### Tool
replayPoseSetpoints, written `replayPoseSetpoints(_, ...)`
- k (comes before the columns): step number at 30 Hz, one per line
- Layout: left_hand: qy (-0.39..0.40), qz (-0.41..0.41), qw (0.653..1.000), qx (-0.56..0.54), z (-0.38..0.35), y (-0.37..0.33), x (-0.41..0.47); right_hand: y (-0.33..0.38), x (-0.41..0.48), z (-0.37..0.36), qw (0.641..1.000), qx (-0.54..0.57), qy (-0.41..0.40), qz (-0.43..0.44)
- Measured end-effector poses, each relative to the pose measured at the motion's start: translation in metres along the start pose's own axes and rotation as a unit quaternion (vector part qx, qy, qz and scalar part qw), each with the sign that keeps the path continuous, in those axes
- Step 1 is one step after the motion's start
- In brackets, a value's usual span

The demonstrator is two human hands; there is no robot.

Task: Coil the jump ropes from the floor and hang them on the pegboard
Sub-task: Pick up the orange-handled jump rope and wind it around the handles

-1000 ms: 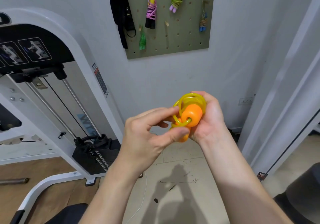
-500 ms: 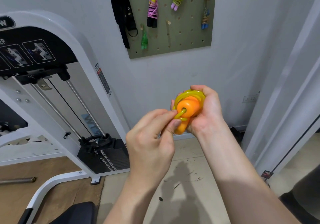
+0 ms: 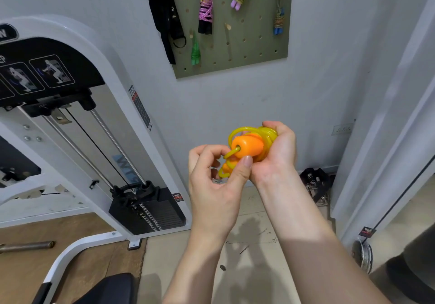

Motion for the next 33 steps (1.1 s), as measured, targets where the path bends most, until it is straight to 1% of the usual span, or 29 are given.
replayPoseSetpoints(3,-0.012,0.024,0.999,-0.03,0.0,0.002,-0.001,0.0,-0.002,0.003,0.999,0.02,-0.031,0.04)
replayPoseSetpoints(6,-0.073,0.093,0.988,-0.095,0.0,0.008,0.004,0.001,-0.005,0.006,0.994,0.024,-0.061,0.089)
replayPoseSetpoints(7,-0.088,0.106,0.987,-0.084,-0.001,0.009,0.005,0.002,-0.007,0.005,0.992,0.028,-0.064,0.105)
replayPoseSetpoints(8,-0.09,0.119,0.988,-0.051,-0.003,0.011,0.005,0.002,-0.007,0.005,0.99,0.034,-0.068,0.12)
replayPoseSetpoints(10,-0.064,0.176,0.982,0.001,-0.01,0.02,0.004,0.002,-0.005,0.007,0.985,0.039,-0.08,0.146)
replayPoseSetpoints(12,-0.002,0.244,0.97,-0.013,-0.015,0.027,0.002,0.002,-0.004,0.013,0.982,0.032,-0.103,0.157)
replayPoseSetpoints(13,0.024,0.264,0.964,-0.015,-0.016,0.028,0.001,0.002,-0.002,0.017,0.98,0.024,-0.117,0.16)
replayPoseSetpoints(14,0.042,0.258,0.965,0.006,-0.015,0.029,0.0,0.002,-0.001,0.021,0.978,0.015,-0.131,0.161)
replayPoseSetpoints(15,0.057,0.227,0.971,0.058,-0.013,0.029,-0.003,0.002,0.001,0.024,0.977,0.009,-0.143,0.16)
replayPoseSetpoints(16,0.072,0.17,0.973,0.139,-0.011,0.029,-0.007,0.002,0.002,0.028,0.977,0.005,-0.151,0.154)
replayPoseSetpoints(17,0.081,0.093,0.964,0.235,-0.008,0.026,-0.014,0.002,0.003,0.031,0.977,0.004,-0.156,0.144)
replayPoseSetpoints(18,0.086,0.004,0.942,0.324,-0.005,0.021,-0.02,0.002,0.005,0.032,0.979,0.004,-0.158,0.131)
replayPoseSetpoints(19,0.096,-0.073,0.915,0.385,-0.004,0.018,-0.026,0.002,0.006,0.033,0.981,0.005,-0.155,0.119)
replayPoseSetpoints(20,0.113,-0.119,0.893,0.418,-0.003,0.016,-0.03,0.002,0.007,0.034,0.982,0.003,-0.151,0.111)
replayPoseSetpoints(21,0.124,-0.142,0.881,0.433,-0.002,0.016,-0.031,0.002,0.009,0.034,0.983,-0.002,-0.146,0.108)
replayPoseSetpoints(23,0.134,-0.16,0.88,0.427,0.003,0.021,-0.029,0.001,0.013,0.035,0.985,-0.016,-0.133,0.112)
replayPoseSetpoints(25,0.133,-0.148,0.9,0.388,0.007,0.024,-0.025,-0.001,0.017,0.038,0.985,-0.032,-0.121,0.116)
replayPoseSetpoints(28,0.099,-0.123,0.929,0.335,0.004,0.028,-0.019,0.0,0.024,0.042,0.986,-0.045,-0.099,0.124)
replayPoseSetpoints(31,0.052,-0.095,0.958,0.266,-0.001,0.03,-0.018,0.001,0.028,0.042,0.979,-0.076,-0.077,0.174)
replayPoseSetpoints(33,0.038,-0.084,0.962,0.256,-0.003,0.031,-0.018,-0.001,0.028,0.042,0.968,-0.084,-0.075,0.224)
Point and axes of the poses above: each hand's wrist, its own x-axis towards the middle knuckle, its own z-axis out of the back of the hand, y = z × x, the point moved 1 cm from there along x, towards the middle knuckle, and after that the axes turned 6 degrees about x, right-handed, at the moved point
